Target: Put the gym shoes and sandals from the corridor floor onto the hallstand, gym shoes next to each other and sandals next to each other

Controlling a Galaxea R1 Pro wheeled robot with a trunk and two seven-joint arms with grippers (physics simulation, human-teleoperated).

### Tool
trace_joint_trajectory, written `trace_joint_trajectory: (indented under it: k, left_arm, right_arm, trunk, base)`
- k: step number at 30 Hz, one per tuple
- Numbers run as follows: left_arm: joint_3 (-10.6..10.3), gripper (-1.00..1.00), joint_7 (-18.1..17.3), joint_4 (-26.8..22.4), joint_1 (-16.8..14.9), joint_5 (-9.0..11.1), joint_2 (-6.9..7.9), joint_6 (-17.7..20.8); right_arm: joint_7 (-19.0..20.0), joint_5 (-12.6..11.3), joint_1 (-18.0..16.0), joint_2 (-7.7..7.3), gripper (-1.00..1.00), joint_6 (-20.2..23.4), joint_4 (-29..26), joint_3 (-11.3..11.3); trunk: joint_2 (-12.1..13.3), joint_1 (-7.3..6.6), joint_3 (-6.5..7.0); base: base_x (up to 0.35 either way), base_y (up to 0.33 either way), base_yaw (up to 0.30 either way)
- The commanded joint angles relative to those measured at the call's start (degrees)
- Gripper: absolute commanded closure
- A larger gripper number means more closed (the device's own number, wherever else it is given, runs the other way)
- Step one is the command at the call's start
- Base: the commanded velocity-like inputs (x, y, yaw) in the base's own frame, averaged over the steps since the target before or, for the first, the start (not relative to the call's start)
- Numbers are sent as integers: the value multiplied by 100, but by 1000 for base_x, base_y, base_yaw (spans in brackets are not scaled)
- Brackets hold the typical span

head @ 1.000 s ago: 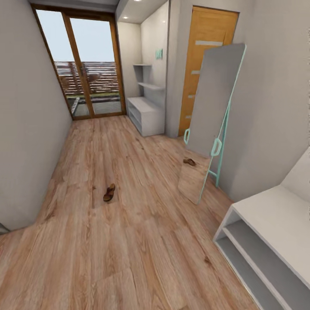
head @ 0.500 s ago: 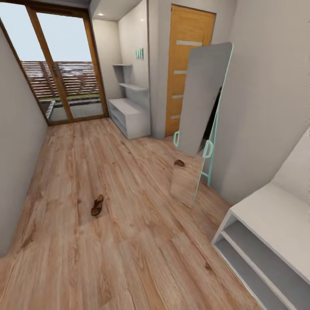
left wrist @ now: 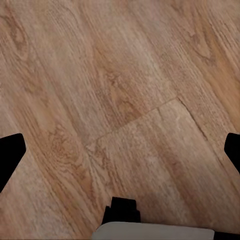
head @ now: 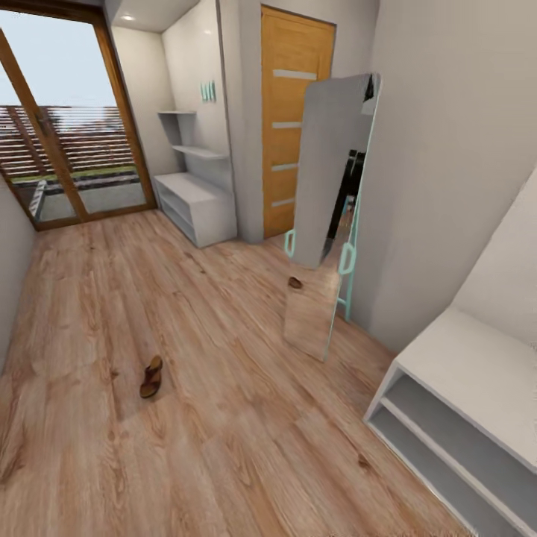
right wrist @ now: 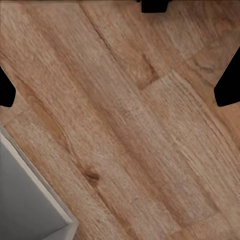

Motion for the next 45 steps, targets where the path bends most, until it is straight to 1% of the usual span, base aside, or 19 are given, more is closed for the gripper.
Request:
trace_joint_trajectory:
  k: [1, 15, 45]
  left_arm:
    - [16, -100, -8, 3, -2, 0, -1, -18]
    - [16, -100, -13, 1, -2, 1, -1, -18]
    - [16, -100, -11, 1, -2, 1, -1, -18]
  right_arm:
    - [-2, 3, -3, 0, -100, -18, 3, 0]
    - [-2, 3, -3, 0, -100, -18, 3, 0]
    - [-2, 3, -3, 0, -100, -18, 3, -8]
  trunk:
    - [-2, 0, -4]
    - [-2, 0, -4]
    - [-2, 0, -4]
  base:
    - [16, 313, -264]
    - [-19, 313, -264]
    - [-89, 310, -265]
